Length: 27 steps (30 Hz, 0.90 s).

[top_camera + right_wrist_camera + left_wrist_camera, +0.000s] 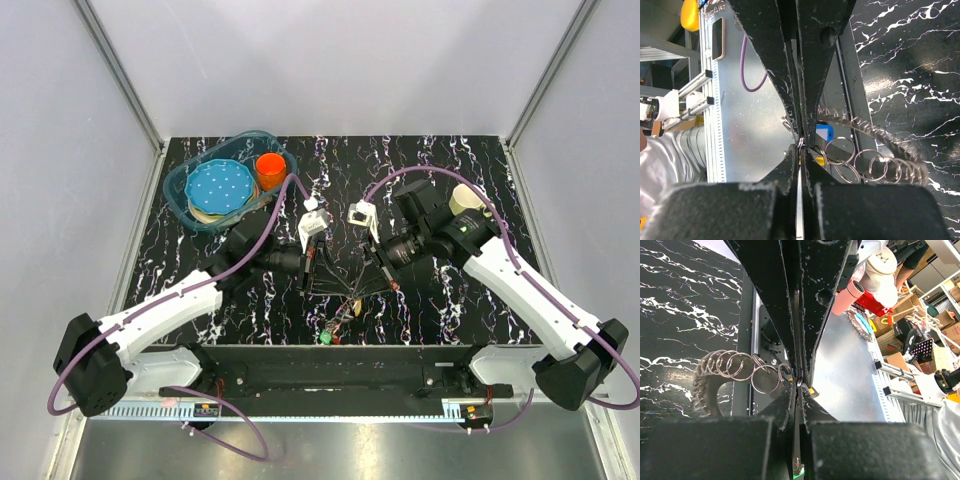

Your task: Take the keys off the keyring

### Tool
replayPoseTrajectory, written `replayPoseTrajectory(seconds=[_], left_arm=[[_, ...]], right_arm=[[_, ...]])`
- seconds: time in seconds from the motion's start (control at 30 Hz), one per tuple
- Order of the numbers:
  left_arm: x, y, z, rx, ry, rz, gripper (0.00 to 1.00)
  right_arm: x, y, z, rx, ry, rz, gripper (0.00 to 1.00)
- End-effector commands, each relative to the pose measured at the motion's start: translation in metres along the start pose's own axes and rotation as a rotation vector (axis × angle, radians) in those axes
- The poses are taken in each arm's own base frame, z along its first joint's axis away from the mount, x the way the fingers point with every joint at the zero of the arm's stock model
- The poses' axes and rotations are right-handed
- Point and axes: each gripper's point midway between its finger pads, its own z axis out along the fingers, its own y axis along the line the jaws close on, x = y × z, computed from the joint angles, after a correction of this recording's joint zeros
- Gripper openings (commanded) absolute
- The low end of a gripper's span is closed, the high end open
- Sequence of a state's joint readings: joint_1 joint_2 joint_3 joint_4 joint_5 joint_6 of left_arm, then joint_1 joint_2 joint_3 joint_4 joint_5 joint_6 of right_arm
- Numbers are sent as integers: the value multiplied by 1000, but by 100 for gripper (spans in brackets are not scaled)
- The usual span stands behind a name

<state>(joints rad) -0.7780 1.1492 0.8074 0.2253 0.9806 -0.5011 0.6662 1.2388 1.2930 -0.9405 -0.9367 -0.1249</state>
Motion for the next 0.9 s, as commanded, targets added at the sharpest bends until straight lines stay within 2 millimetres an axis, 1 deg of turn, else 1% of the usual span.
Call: replayPoseTrajectory(seconds=[0.0, 0.07, 0.1, 0.13, 0.17, 0.2, 0.23, 0.27, 0.3, 0.33, 0.37, 0.4, 0.43, 0.47, 0.5, 0.57, 0.6, 0.63, 0.67, 0.7, 0.73, 0.77, 0.83, 0.87], left_arm=[[-10, -5, 2, 3, -36, 66, 0], [-11, -7, 2, 5, -39, 64, 0], [-11, -5, 2, -3, -44, 60, 0], [-12, -4, 2, -11, -52, 62, 0], [-16, -4, 2, -16, -71, 70, 0], [-15, 0, 1, -36, -87, 65, 0], [-16, 0, 1, -40, -101, 65, 0], [-26, -7, 0, -23, -145, 90, 0], [-20, -3, -1, -30, -162, 85, 0], [-22, -4, -3, -31, -193, 99, 0], [-31, -9, -5, -19, -249, 141, 0], [-35, -9, -9, -38, -291, 156, 0], [-32, -7, -10, -47, -306, 151, 0], [-35, -7, -12, -50, -325, 159, 0], [-37, -8, -13, -57, -340, 162, 0], [-37, -8, -15, -64, -354, 174, 0], [-39, -8, -17, -71, -371, 185, 0], [-45, -16, -20, -55, -404, 225, 0], [-42, -14, -22, -61, -416, 233, 0], [-45, -14, -24, -73, -443, 247, 0], [-51, -20, -29, -70, -476, 279, 0], [-49, -17, -30, -82, -485, 283, 0], [-54, -19, -35, -91, -524, 307, 0], [-53, -19, -36, -98, -532, 311, 0]], right_arm=[[-21, 8, 0, -37, -74, -74, 0], [-23, -2, 1, 20, -87, -46, 0], [-28, -4, 0, 43, -110, -62, 0], [-27, -10, 1, 68, -114, -51, 4], [-28, -16, 0, 113, -126, -41, 7], [-31, -17, -3, 131, -150, -63, 8], [-29, -19, -2, 141, -153, -67, 13], [-29, -19, -3, 147, -169, -37, 15], [-34, -14, -6, 143, -198, -64, 18], [-30, -15, -4, 138, -199, -61, 21], [-30, -14, -4, 140, -209, -53, 25], [-32, -13, -6, 146, -227, -61, 26], [-28, -15, -5, 152, -230, -49, 28], [-28, -15, -6, 154, -242, -35, 31], [-33, -12, -8, 156, -276, -56, 32], [-33, -13, -8, 162, -302, -32, 35], [-39, -9, -12, 163, -335, -54, 37], [-40, -12, -13, 183, -355, -36, 37], [-42, -12, -15, 194, -374, -36, 37], [-50, -9, -19, 195, -417, -64, 38], [-50, -10, -19, 202, -432, -47, 38], [-55, -9, -21, 203, -460, -61, 38], [-58, -9, -24, 205, -491, -52, 39], [-62, -5, -25, 194, -514, -68, 40]])
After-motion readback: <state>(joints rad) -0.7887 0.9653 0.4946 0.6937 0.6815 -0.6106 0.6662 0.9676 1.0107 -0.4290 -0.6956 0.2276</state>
